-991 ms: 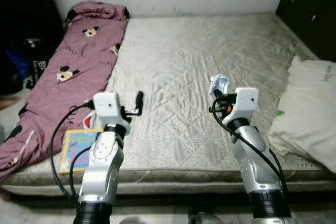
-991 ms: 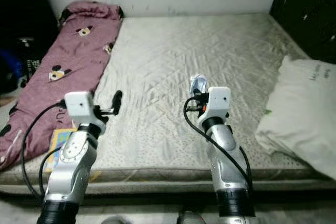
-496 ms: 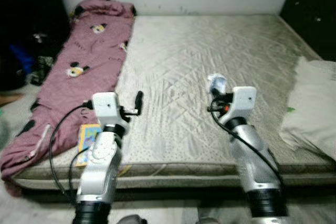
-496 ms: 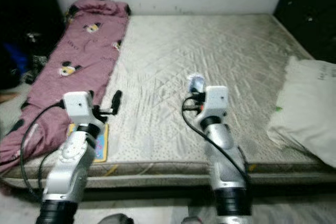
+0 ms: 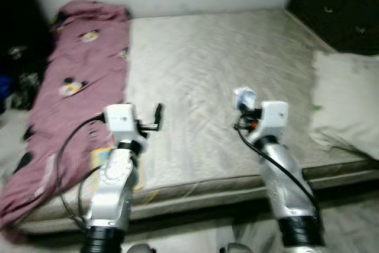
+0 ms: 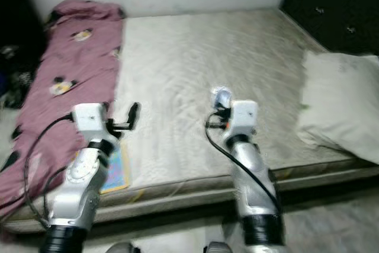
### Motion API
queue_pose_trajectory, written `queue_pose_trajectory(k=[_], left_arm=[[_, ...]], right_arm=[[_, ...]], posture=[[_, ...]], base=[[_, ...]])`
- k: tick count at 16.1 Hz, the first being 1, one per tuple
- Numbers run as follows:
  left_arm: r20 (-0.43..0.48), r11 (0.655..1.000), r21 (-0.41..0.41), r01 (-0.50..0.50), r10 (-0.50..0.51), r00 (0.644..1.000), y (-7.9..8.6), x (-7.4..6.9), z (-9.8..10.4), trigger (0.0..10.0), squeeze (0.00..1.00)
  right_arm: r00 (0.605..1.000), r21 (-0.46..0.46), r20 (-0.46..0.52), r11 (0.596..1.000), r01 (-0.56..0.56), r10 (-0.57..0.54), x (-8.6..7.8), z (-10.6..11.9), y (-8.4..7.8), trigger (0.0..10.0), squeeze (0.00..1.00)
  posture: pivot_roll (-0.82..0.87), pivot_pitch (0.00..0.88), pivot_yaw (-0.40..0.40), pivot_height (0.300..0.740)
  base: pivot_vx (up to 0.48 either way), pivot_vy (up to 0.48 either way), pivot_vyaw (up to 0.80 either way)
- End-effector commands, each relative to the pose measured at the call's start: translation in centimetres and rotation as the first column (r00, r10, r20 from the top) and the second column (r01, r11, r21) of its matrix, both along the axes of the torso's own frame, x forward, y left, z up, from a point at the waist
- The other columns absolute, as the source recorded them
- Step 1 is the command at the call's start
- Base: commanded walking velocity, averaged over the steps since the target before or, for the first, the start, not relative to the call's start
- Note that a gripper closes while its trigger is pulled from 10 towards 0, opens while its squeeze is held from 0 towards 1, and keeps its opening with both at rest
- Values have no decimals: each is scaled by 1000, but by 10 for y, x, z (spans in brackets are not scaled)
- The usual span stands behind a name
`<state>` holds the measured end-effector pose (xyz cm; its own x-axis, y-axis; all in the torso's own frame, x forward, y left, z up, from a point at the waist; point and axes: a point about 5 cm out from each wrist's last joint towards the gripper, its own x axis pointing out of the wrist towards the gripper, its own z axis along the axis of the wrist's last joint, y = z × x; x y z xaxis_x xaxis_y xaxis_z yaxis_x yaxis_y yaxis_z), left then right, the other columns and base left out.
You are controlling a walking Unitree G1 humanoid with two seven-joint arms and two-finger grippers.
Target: Clean up the room
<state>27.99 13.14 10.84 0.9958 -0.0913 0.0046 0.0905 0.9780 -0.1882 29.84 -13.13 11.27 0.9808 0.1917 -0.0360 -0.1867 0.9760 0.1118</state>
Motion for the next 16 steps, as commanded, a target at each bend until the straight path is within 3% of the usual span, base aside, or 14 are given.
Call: queue_pose_trajectory(k=[1,16], left_arm=[[7,1000,-4,14,-14,1000,-6,0,2,10000,0],[15,1000,0,2,-2,1000,-5,3,4,10000,0]], right_arm=[[1000,-9,11,1000,2,-2,0,2,-4,10000,0],[997,-22,53,998,-52,53,2,8,5,10000,0]], posture=[[-115,0,36,740],[-111,0,34,740]], base=[[0,480,0],[0,480,0]])
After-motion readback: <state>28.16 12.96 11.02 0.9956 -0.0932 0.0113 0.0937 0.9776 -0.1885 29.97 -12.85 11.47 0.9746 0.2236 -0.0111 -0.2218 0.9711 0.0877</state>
